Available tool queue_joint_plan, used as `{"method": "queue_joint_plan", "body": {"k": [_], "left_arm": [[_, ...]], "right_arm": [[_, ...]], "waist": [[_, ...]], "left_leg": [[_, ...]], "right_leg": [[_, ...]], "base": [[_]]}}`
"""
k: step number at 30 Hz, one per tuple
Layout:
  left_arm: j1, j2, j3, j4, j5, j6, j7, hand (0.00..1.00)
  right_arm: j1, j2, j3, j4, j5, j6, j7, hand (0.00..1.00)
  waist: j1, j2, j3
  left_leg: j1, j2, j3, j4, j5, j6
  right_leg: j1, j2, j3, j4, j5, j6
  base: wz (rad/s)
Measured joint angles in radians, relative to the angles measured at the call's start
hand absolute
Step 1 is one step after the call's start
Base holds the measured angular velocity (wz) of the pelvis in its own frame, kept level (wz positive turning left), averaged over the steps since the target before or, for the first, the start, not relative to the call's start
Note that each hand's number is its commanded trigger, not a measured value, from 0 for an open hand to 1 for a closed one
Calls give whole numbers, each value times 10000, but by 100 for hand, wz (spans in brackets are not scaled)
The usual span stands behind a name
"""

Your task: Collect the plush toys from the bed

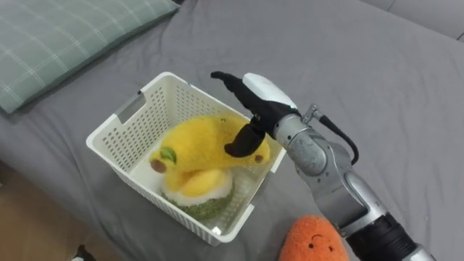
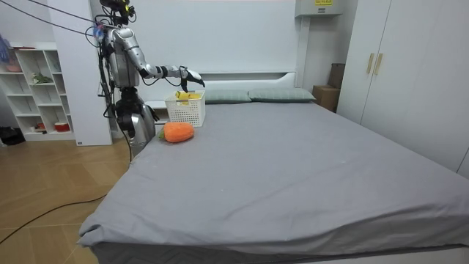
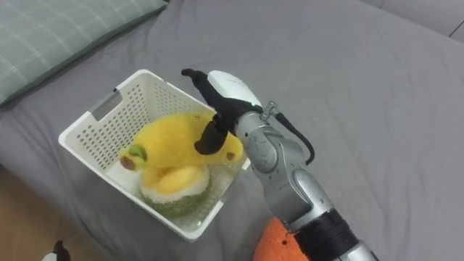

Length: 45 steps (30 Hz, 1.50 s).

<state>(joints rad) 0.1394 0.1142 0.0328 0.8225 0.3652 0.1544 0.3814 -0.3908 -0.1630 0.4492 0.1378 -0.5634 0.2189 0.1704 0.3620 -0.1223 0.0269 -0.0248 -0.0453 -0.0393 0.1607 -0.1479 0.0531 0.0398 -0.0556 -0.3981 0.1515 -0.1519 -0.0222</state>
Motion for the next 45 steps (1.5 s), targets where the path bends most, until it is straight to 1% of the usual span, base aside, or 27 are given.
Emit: {"method": "queue_joint_plan", "body": {"k": [5,8,10,11,12,13,14,15,16,17,18,19,21,22,24,25,27,29,30,33,37,38,39,40,43,45], "left_arm": [[7,-61,37,-1,-7,1,26,0],[17,-62,183,0,-2,-11,11,0],[22,-63,394,6,-2,-16,-15,0],[23,-69,476,5,2,-17,-16,0],[27,-80,568,6,2,-19,-16,0],[27,-103,664,11,0,-33,-14,0],[34,-122,814,79,-9,-49,-7,0],[60,-115,880,207,-17,-58,9,0],[99,-114,897,267,-23,-62,12,0],[193,-119,904,355,-32,-66,14,0],[300,-128,903,400,-28,-92,20,0],[331,-130,904,435,-28,-92,21,0],[366,-142,951,640,-32,-100,35,0],[373,-149,992,664,-31,-117,35,0],[394,-149,1119,793,-26,-204,35,0],[416,-149,1140,795,-26,-224,35,0],[501,-149,1165,787,-31,-240,35,0],[505,-151,1173,743,-41,-241,35,0],[527,-143,1174,718,-41,-275,36,0],[521,-135,1128,718,-52,-327,37,0],[520,-136,1114,718,-71,-315,37,0],[520,-134,1116,738,-70,-314,37,0],[524,-124,1099,745,-73,-313,37,0],[530,-112,1062,754,-91,-313,41,0],[539,-103,698,766,-333,-314,57,0],[498,-162,592,774,-394,-334,55,0]], "right_arm": [[3,-28,-76,69,84,-27,-57,0],[76,-33,-558,68,88,-217,-86,0],[161,-65,-904,24,138,-273,-147,0],[301,-100,-1229,5,198,-382,-247,0],[424,-104,-1578,4,231,-476,-334,0],[512,-111,-1746,4,286,-517,-408,0],[737,-131,-2088,-4,476,-556,-514,0],[956,-182,-2320,-4,551,-567,-588,0],[1076,-196,-2439,-5,591,-570,-606,0],[1327,-256,-2680,-61,738,-579,-682,0],[1596,-334,-2925,-203,893,-588,-799,0],[1758,-387,-3045,-341,945,-589,-868,0],[2334,-639,-3437,-638,1286,-715,-1164,0],[2461,-686,-3532,-637,1346,-755,-1205,0],[2995,-926,-3792,-635,1647,-774,-1354,0],[3117,-945,-3883,-635,1669,-776,-1381,0],[3579,-951,-4160,-595,2079,-775,-1679,0],[3792,-949,-4333,-360,2182,-773,-1820,0],[3841,-951,-4381,-77,2205,-777,-1844,0],[3908,-937,-4397,651,2324,-760,-1780,0],[4423,-847,-4383,770,2307,-740,-1540,0],[4566,-735,-4356,786,2254,-714,-1414,0],[4670,-672,-4214,818,2167,-675,-1284,0],[4730,-663,-4103,826,2159,-663,-1219,0],[4903,-521,-3463,1341,2011,-678,-972,0],[4908,-241,-2928,2053,1945,-652,-649,0]], "waist": [[-91,8,-10],[-258,27,-15],[-359,29,-37],[-471,31,-74],[-599,35,-86],[-645,34,-90],[-682,37,-107],[-793,65,-98],[-884,93,-107],[-1121,127,-179],[-1304,171,-215],[-1382,196,-226],[-1540,284,-268],[-1640,285,-270],[-1892,282,-274],[-1950,281,-274],[-2234,300,-263],[-2358,316,-252],[-2507,326,-248],[-2754,334,-243],[-2800,335,-244],[-2787,337,-244],[-2755,340,-241],[-2755,398,-209],[-2748,455,-268],[-2699,506,-292]], "left_leg": [[3,3,34,15,1,1],[38,1,33,35,1,2],[161,3,54,13,0,2],[177,0,61,11,0,3],[183,-3,72,11,9,15],[200,1,110,10,10,18],[260,13,203,-3,10,19],[360,23,272,-37,8,22],[383,21,272,-58,5,28],[453,19,302,-86,4,30],[474,22,371,-102,-1,41],[485,24,398,-105,-5,47],[593,70,661,-163,-22,65],[640,78,693,-178,-22,65],[731,114,838,-267,-26,64],[739,123,878,-266,-28,64],[817,142,980,-274,-37,59],[879,166,1104,-302,-43,58],[901,172,1127,-305,-50,60],[909,166,1186,-292,-56,71],[904,169,1218,-296,-86,78],[904,175,1229,-300,-101,74],[906,187,1261,-297,-114,69],[901,188,1262,-289,-117,69],[886,189,1259,-283,-148,79],[863,185,1260,-289,-150,83]], "right_leg": [[-12,14,117,0,2,3],[81,8,120,-12,2,7],[148,7,134,-10,0,11],[162,-1,139,-7,0,13],[167,-8,148,-2,2,18],[167,-5,184,-3,7,24],[177,13,332,-1,12,29],[254,19,407,-1,14,31],[295,17,410,2,16,35],[307,16,459,3,26,50],[307,21,541,12,29,55],[305,22,574,15,32,58],[297,65,846,30,46,60],[312,73,885,40,47,58],[322,91,997,69,51,51],[312,96,1024,71,55,45],[302,126,1191,84,65,37],[285,127,1253,138,66,35],[283,127,1271,174,66,35],[273,135,1387,177,69,38],[258,158,1496,179,74,43],[257,172,1516,181,74,43],[247,218,1554,182,76,41],[248,223,1550,179,76,41],[254,213,1524,171,76,42],[219,215,1510,168,79,47]], "base": [[-1],[0],[0],[0],[0],[-11],[-21],[-19],[-13],[-11],[-14],[-22],[-29],[-24],[-16],[-21],[-18],[-15],[-11],[-7],[-4],[-6],[-5],[0],[0],[0]]}}
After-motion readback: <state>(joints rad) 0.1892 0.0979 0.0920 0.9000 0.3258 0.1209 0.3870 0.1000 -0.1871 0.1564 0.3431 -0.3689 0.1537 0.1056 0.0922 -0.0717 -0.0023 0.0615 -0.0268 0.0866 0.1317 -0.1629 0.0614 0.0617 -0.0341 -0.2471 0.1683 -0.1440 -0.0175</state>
